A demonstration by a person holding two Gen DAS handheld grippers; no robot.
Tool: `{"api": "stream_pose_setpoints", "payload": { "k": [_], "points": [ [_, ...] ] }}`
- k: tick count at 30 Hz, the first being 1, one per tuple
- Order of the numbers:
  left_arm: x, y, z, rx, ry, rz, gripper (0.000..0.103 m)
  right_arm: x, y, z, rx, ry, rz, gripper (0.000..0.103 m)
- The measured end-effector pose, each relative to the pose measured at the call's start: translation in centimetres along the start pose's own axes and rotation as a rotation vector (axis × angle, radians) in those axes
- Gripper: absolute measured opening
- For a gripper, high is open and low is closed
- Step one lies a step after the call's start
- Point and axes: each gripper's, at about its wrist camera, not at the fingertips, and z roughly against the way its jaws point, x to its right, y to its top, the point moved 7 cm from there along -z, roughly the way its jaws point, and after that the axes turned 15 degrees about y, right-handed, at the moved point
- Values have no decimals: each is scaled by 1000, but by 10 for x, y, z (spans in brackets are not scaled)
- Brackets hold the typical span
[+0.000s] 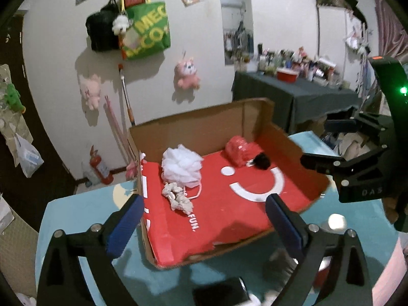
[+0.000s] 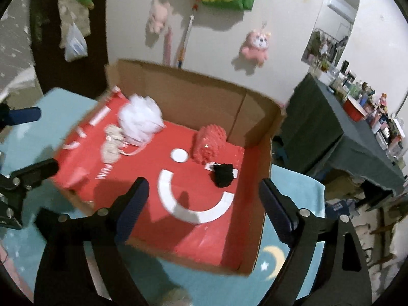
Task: Organize soft objects
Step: 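Open both tools to release the scrunchies beside the puffs, then withdraw both tools back toward the remaining items on the table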
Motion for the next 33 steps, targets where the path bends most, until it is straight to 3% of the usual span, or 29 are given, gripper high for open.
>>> {"api": "stream_pose_setpoints", "payload": {
  "k": [8,12,20,27,30,33],
  "points": [
    [6,-20,77,178,16,0,103,-41,-27,82,148,45,38,92],
    [14,-35,103,208,-31,26,103,-58,-47,116,217,45,43,92],
    [22,-69,143,301,-12,70,103,-83,-94,149,305,53,42,96],
    [28,-103,150,285,-30,124,103,-92,-134,164,390,46,8,96],
    [30,-117,144,272,-10,144,103,-89,-148,162,397,79,-47,97],
    [35,-133,137,254,-5,152,103,-84,-164,155,400,52,-85,97]
  ]
}}
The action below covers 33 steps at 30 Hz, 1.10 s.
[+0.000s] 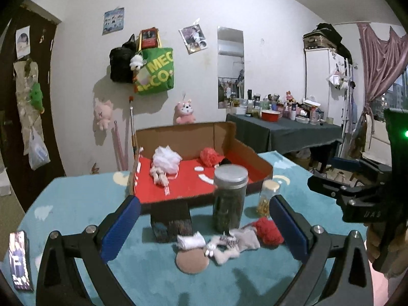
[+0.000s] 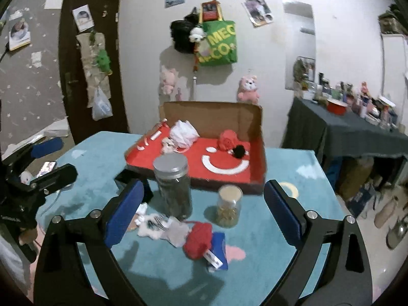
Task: Organize soft objects
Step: 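Withdraw both tools back toward the remaining items on the table, then grasp the tan round sponge with the left tool while the right grasps the blue sponge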
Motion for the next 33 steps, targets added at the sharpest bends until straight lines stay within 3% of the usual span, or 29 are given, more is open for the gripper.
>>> {"api": "stream_pose_setpoints", "payload": {
  "k": [5,18,33],
  "points": [
    [8,-30,-17,-81,-16,17,103,3,-28,-6,-11,-74,24,97],
    [11,-90,-58,-241,15,3,103,17,-100,-47,-139,-78,-65,97],
    [-4,-109,-88,-372,21,-14,103,35,-111,-59,-201,-97,-87,96]
  ]
}}
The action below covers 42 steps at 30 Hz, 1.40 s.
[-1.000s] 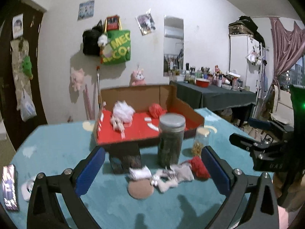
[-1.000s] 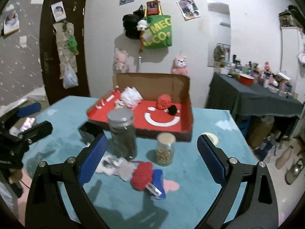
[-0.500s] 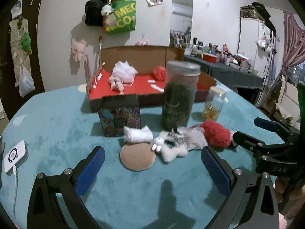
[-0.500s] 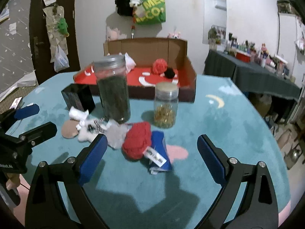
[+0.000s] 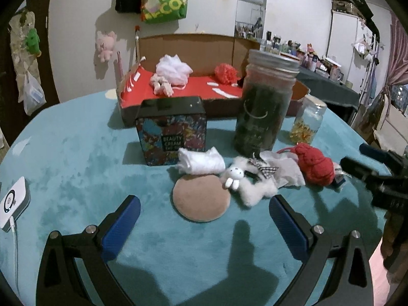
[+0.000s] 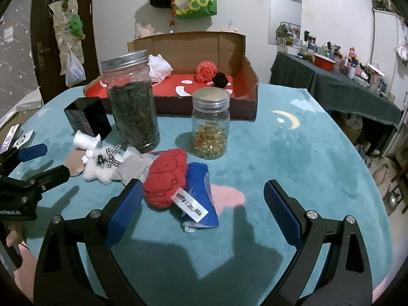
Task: Organize soft objects
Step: 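Grasp the tan round sponge with the left tool while the right grasps the blue sponge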
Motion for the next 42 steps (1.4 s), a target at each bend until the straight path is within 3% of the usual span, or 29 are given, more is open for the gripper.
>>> {"api": "stream_pose_setpoints", "payload": {
  "k": [5,9,17,23,25,26,27,28,30,34,42],
  "points": [
    [-2,2,-8,-24,9,-46,103,20,8,4,-10,-31,-16,97],
    [-2,0,-17,-66,-6,-75,103,40,7,-5,-90,-58,-23,96],
    [-8,1,-32,-122,8,-114,97,34,-8,-35,-216,69,-66,96],
    [0,3,-40,-119,-9,-158,86,27,-11,-45,-252,48,-33,96],
    [5,4,-38,-98,-39,-174,64,26,-11,-44,-248,51,-32,95],
    [7,4,-36,-91,-54,-179,58,26,-12,-43,-241,57,-31,87],
    [9,4,-33,-83,-64,-186,50,25,-12,-42,-235,65,-29,65],
    [9,4,-31,-73,-57,-191,43,24,-12,-41,-227,66,-21,55],
    [10,3,-26,-71,-68,-182,31,20,-10,-37,-204,100,-14,23],
    [7,3,-15,-64,-94,-150,24,16,-7,-25,-150,81,10,22],
    [8,11,6,-24,-133,-141,23,-3,4,-5,-82,101,44,22]
  ]
}}
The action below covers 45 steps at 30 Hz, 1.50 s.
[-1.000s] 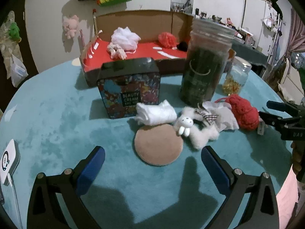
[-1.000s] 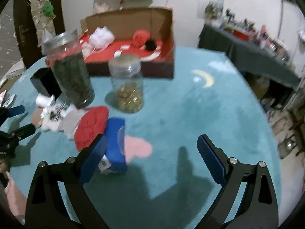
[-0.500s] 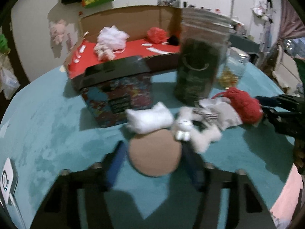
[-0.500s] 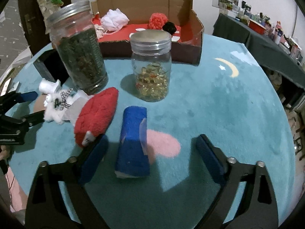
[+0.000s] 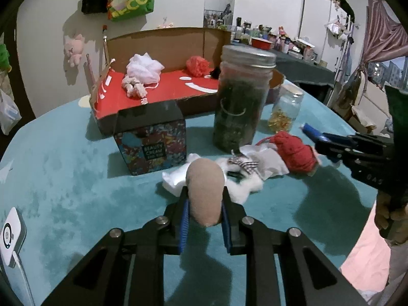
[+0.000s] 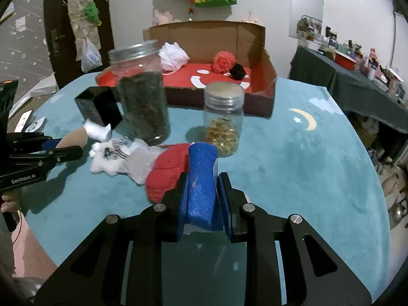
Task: Organize soft objects
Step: 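Grasp the tan round sponge with the left tool while the right grasps the blue sponge, then carry both sponges over the red-lined box and lower them inside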
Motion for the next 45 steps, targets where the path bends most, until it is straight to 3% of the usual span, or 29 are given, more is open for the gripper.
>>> {"api": "stream_pose_setpoints", "payload": {
  "k": [13,23,36,45],
  "points": [
    [-7,-2,-1,-8,15,13,23,-3,2,-1,2,21,-2,22],
    [-44,-7,-7,-36,76,34,23,15,-5,1,-14,-7,-22,22],
    [-96,7,-39,-29,161,-78,23,63,5,-4,-66,-9,13,22],
    [-101,24,-60,-5,138,-172,23,80,24,-18,-99,-29,101,22]
  ]
}}
